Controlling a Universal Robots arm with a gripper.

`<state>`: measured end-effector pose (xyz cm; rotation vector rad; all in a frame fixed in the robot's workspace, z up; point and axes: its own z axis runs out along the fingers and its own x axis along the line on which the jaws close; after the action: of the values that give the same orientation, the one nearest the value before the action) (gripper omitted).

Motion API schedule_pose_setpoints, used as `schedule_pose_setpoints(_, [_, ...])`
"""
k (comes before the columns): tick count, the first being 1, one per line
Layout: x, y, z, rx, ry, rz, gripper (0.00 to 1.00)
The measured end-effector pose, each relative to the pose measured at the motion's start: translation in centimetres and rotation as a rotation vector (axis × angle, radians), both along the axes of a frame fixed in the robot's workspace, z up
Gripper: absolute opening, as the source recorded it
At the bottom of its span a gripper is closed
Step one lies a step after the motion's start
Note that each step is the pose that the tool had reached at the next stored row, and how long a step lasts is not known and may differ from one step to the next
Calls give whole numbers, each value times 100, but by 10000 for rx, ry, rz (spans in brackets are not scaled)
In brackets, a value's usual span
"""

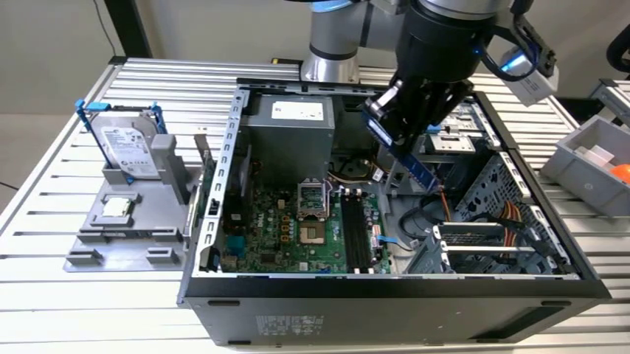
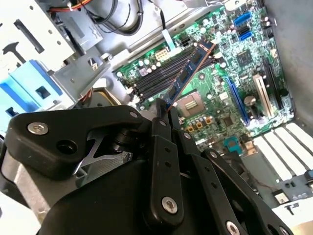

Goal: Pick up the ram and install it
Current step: 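Insert the ram into the slot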

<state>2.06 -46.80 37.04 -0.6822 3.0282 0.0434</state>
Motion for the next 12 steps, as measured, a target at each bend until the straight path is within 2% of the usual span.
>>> schedule_pose_setpoints(12, [0, 0, -1, 0, 0, -1460, 0])
